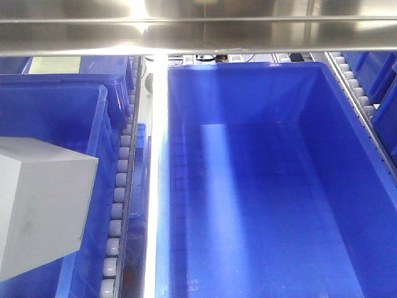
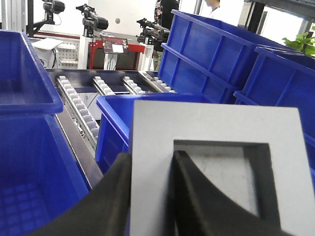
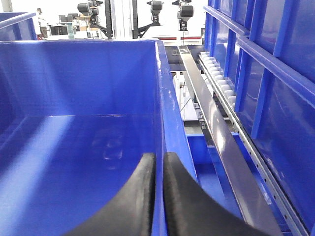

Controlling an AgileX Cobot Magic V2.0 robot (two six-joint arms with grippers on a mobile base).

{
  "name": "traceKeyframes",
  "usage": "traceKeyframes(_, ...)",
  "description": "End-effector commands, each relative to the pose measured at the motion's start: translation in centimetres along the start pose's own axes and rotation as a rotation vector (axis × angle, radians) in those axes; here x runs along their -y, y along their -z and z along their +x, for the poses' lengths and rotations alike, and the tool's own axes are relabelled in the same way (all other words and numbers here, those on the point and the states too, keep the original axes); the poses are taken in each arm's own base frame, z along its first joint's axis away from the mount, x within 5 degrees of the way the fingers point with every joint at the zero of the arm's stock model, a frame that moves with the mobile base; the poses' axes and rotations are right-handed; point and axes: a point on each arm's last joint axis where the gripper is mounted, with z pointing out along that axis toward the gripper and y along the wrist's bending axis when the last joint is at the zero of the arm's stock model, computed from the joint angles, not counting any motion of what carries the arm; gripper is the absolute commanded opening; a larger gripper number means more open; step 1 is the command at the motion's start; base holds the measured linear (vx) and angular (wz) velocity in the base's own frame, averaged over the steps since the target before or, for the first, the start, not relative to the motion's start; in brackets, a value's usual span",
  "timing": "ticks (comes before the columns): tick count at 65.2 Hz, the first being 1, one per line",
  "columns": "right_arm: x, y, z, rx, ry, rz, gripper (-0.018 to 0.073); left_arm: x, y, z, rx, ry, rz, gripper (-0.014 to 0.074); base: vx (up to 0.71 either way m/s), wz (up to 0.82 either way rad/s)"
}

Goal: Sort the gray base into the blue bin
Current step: 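Stop in front of the empty blue bin on the roller rack, then lower the gray base into the blue bin with the left gripper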

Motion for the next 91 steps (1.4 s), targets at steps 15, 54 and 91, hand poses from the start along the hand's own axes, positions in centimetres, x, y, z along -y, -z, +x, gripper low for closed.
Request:
traceKeyframes(15, 0.0, 0.1, -0.9, 0.091, 0.013, 0.000, -0.0004, 0.8, -4.5, -1.7, 0.041, 0.013, 0.050, 0.0004, 0.00, 0.00)
traceKeyframes(54, 0.0, 0.1, -0.9, 0.091, 0.013, 0.000, -0.0004, 12.9, -20.2, 0.5, -0.176, -0.106, 0.381, 0.0004, 0.00, 0.00)
traceKeyframes(91, 0.0, 0.1, -0.9, 0.091, 0.013, 0.000, -0.0004, 16.5, -29.9, 11.5, -0.398, -0.169, 0.354, 0.0029, 0.00, 0.00)
